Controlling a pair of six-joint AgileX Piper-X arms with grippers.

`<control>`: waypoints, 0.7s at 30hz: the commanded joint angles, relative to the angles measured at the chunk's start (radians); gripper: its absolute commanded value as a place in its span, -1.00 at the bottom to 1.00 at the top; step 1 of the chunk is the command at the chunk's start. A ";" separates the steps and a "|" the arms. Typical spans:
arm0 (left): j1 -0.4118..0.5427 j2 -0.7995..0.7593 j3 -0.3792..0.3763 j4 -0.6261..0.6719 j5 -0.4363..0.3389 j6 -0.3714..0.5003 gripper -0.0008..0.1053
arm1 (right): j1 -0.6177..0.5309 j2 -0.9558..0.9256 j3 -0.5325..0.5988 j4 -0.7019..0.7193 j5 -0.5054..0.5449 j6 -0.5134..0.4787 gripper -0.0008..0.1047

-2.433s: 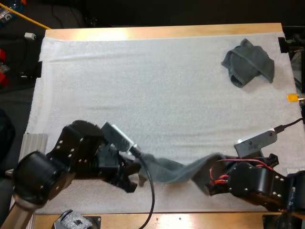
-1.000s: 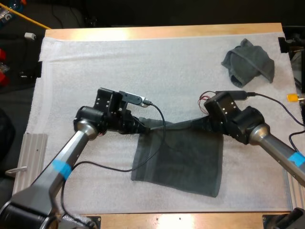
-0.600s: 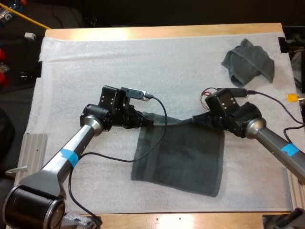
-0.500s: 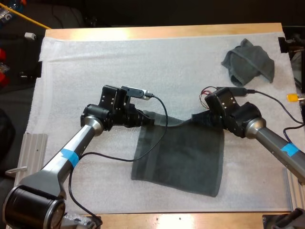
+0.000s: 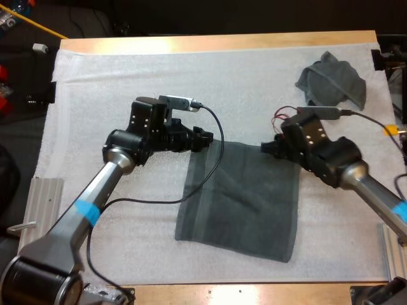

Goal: Pick towel from pile, fold and stack

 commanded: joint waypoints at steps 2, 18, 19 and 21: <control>0.000 -0.060 -0.014 0.049 0.010 0.036 0.15 | -0.004 -0.060 -0.013 0.045 0.010 -0.017 0.07; 0.000 -0.511 -0.014 0.505 -0.049 0.144 0.15 | 0.191 -0.493 -0.013 0.354 -0.045 0.173 0.07; 0.000 -0.531 -0.014 0.520 -0.049 0.144 0.15 | 0.210 -0.507 -0.013 0.372 -0.044 0.185 0.07; 0.000 -0.587 -0.014 0.560 -0.049 0.140 0.15 | 0.267 -0.537 -0.013 0.432 -0.043 0.236 0.07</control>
